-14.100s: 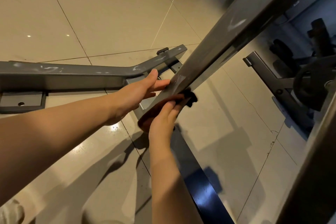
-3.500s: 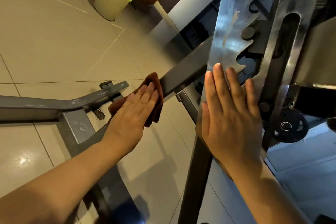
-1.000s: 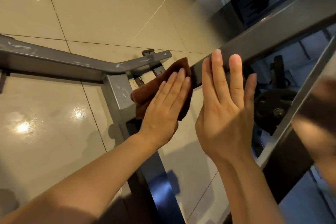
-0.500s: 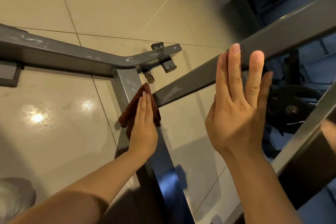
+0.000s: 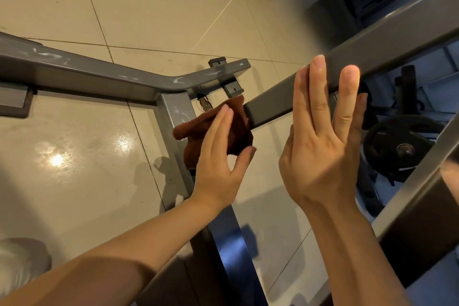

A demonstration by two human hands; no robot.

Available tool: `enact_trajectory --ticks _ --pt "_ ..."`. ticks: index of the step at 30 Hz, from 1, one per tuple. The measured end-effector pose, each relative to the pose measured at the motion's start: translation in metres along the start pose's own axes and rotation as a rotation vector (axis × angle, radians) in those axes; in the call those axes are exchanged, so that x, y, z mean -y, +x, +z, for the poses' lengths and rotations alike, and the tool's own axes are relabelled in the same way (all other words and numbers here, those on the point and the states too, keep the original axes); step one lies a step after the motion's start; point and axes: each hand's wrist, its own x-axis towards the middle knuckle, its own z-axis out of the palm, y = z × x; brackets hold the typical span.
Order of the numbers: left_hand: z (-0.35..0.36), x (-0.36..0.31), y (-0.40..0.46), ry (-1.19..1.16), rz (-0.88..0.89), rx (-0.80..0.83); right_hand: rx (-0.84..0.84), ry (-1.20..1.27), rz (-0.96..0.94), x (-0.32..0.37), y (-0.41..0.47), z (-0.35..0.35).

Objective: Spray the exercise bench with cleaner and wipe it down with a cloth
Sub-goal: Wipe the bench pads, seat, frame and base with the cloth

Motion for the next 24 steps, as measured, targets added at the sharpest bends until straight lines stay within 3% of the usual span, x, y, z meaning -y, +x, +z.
enact_trajectory --ticks 8,13,17,21,24 --pt "-0.006 0.006 0.001 -0.001 -0.248 -0.084 -0.004 0.048 0.011 0.002 -0.001 0.001" --pt "-0.02 0.018 0.003 0.138 -0.274 -0.115 -0.015 0.042 0.024 0.005 -0.001 0.005" --pt "-0.024 0.011 0.01 0.107 -0.335 -0.152 -0.024 0.048 0.026 0.006 0.0 0.005" --pt "-0.016 -0.029 0.017 -0.037 -0.131 -0.134 -0.042 0.062 0.029 0.006 0.0 0.005" --pt "-0.005 -0.045 0.012 -0.089 0.076 -0.018 -0.072 0.104 0.006 0.005 0.0 0.002"
